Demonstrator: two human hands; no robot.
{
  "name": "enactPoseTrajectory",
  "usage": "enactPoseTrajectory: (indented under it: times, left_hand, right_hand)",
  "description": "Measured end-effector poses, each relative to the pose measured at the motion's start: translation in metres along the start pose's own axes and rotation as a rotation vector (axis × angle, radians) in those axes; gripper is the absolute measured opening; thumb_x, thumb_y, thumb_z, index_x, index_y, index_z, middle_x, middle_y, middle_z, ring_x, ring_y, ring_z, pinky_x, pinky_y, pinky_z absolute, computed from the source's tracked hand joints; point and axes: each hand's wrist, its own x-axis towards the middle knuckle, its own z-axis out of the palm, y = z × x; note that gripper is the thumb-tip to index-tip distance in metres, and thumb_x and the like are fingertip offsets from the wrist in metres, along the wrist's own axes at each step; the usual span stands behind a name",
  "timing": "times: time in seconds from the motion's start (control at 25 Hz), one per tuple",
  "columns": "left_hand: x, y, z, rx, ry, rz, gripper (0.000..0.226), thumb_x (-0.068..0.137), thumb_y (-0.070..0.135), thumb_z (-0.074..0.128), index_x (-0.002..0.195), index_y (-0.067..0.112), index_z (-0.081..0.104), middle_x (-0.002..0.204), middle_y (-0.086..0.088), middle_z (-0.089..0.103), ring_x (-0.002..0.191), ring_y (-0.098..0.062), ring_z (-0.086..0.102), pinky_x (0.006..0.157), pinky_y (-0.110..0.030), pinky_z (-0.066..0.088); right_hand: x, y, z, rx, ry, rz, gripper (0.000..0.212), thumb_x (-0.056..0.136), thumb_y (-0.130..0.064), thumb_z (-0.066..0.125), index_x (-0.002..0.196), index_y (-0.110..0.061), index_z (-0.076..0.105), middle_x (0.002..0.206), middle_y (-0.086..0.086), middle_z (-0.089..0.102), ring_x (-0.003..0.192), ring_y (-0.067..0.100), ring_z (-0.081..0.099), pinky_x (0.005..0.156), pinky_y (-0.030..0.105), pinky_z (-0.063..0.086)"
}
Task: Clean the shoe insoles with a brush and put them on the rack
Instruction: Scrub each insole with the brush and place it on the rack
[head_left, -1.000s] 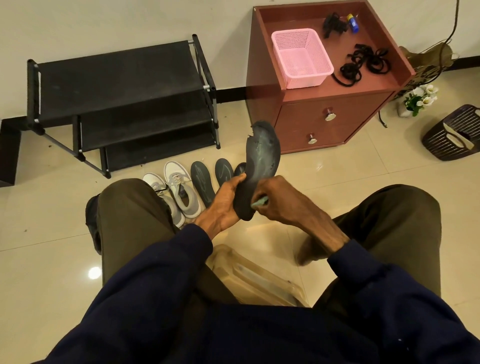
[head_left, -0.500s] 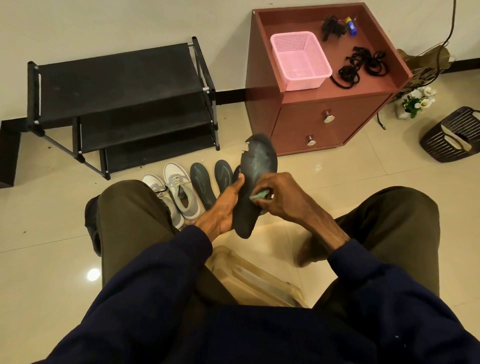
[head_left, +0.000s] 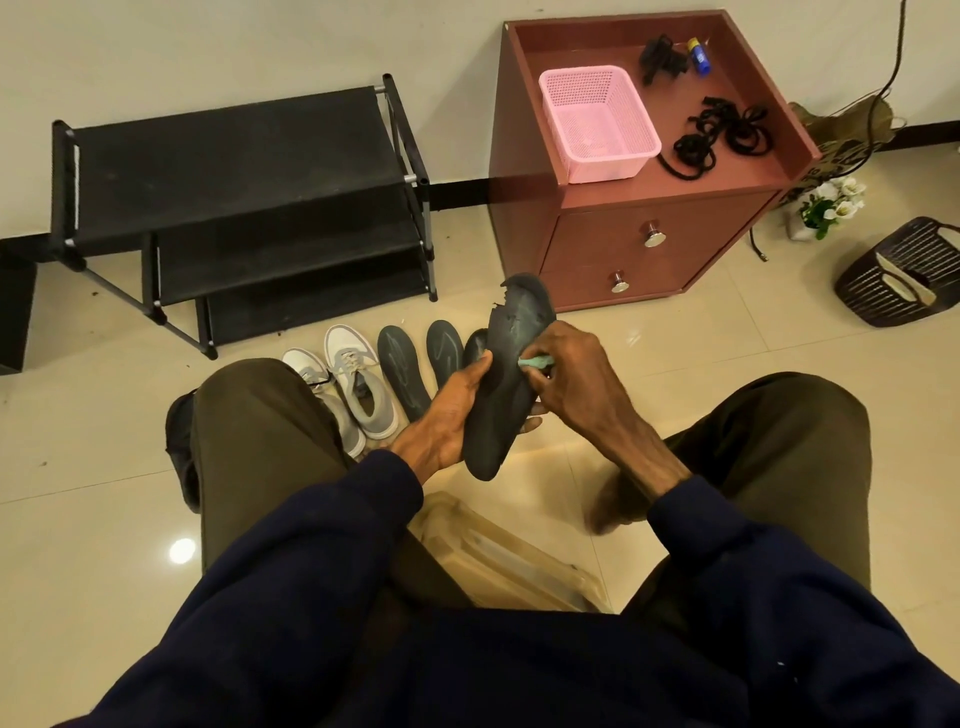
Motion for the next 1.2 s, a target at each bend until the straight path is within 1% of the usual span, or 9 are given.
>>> enactPoseTrajectory:
  times: [0.12,0.24,0.4,0.48,0.68,0.92,1.0,1.12,1.2]
  left_hand:
    - [-0.001,0.002,0.0,0.049,0.006,0.022,0.038,0.107,0.041,0.044,0.113,0.011,0.067,0.093,-0.011,0.077,0.077,-0.023,0.076,0.067,-0.036,0.062]
    - [-0.003,0.002,-0.001,0.061,0.05,0.026,0.041,0.105,0.043,0.048,0.115,0.009,0.068,0.095,-0.012,0.076,0.082,-0.024,0.075,0.074,-0.035,0.06]
    - [0.004,0.003,-0.004,0.033,0.061,0.057,0.05,0.103,0.047,0.05,0.136,0.011,0.061,0.122,-0.015,0.071,0.108,-0.031,0.068,0.104,-0.049,0.051]
    - [0.004,0.004,-0.004,-0.003,0.086,0.067,0.049,0.104,0.046,0.049,0.136,0.011,0.061,0.12,-0.015,0.072,0.108,-0.031,0.068,0.103,-0.048,0.052]
    - [0.005,0.006,-0.007,-0.157,0.014,0.038,0.055,0.107,0.049,0.038,0.145,0.009,0.046,0.14,-0.023,0.06,0.135,-0.036,0.054,0.111,-0.046,0.045]
    - [-0.002,0.007,-0.001,-0.047,0.087,0.077,0.039,0.106,0.041,0.046,0.122,0.011,0.065,0.106,-0.013,0.077,0.09,-0.027,0.074,0.09,-0.044,0.059]
    - [-0.003,0.008,0.0,-0.026,0.092,0.073,0.04,0.105,0.041,0.049,0.127,0.012,0.065,0.113,-0.014,0.073,0.097,-0.028,0.072,0.099,-0.047,0.055]
    - [-0.004,0.006,0.0,-0.011,0.104,0.074,0.039,0.104,0.038,0.051,0.128,0.01,0.064,0.106,-0.012,0.076,0.092,-0.026,0.074,0.087,-0.04,0.058]
    - [-0.005,0.006,-0.001,-0.017,0.095,0.07,0.042,0.103,0.038,0.052,0.133,0.009,0.062,0.112,-0.013,0.075,0.096,-0.027,0.072,0.088,-0.042,0.058]
  right_hand:
    - [-0.008,-0.014,0.005,0.118,-0.189,-0.076,0.016,0.083,-0.013,0.082,0.099,-0.012,0.079,0.096,0.0,0.069,0.083,0.01,0.063,0.074,0.024,0.056]
    - [-0.014,-0.025,0.002,0.216,-0.502,-0.078,0.014,0.083,-0.017,0.083,0.097,-0.017,0.081,0.096,-0.007,0.072,0.082,0.005,0.067,0.072,0.018,0.055]
    - [-0.006,-0.009,0.002,0.068,-0.267,-0.042,0.013,0.082,-0.015,0.084,0.094,-0.014,0.081,0.092,-0.001,0.073,0.078,0.011,0.068,0.073,0.028,0.06]
    - [-0.007,-0.011,0.006,0.094,-0.234,-0.053,0.016,0.081,-0.014,0.084,0.096,-0.013,0.08,0.094,0.0,0.073,0.081,0.01,0.067,0.074,0.026,0.059]
    - [-0.019,-0.03,0.0,0.278,-0.713,-0.097,0.012,0.082,-0.02,0.084,0.094,-0.018,0.082,0.091,-0.009,0.074,0.077,0.005,0.069,0.07,0.023,0.059]
    - [-0.005,-0.004,0.008,0.057,-0.058,-0.034,0.014,0.083,-0.016,0.083,0.095,-0.012,0.077,0.093,0.003,0.068,0.078,0.013,0.061,0.072,0.03,0.057]
    - [-0.008,-0.008,0.01,0.102,-0.127,-0.072,0.016,0.083,-0.015,0.083,0.098,-0.012,0.078,0.096,0.002,0.069,0.081,0.012,0.062,0.073,0.025,0.056]
    - [-0.014,-0.017,0.008,0.163,-0.399,-0.099,0.018,0.082,-0.017,0.084,0.099,-0.015,0.081,0.096,-0.003,0.072,0.08,0.005,0.064,0.073,0.014,0.054]
    - [-0.01,-0.012,0.004,0.136,-0.299,-0.068,0.017,0.082,-0.015,0.084,0.098,-0.013,0.08,0.095,0.0,0.073,0.079,0.007,0.064,0.073,0.019,0.056]
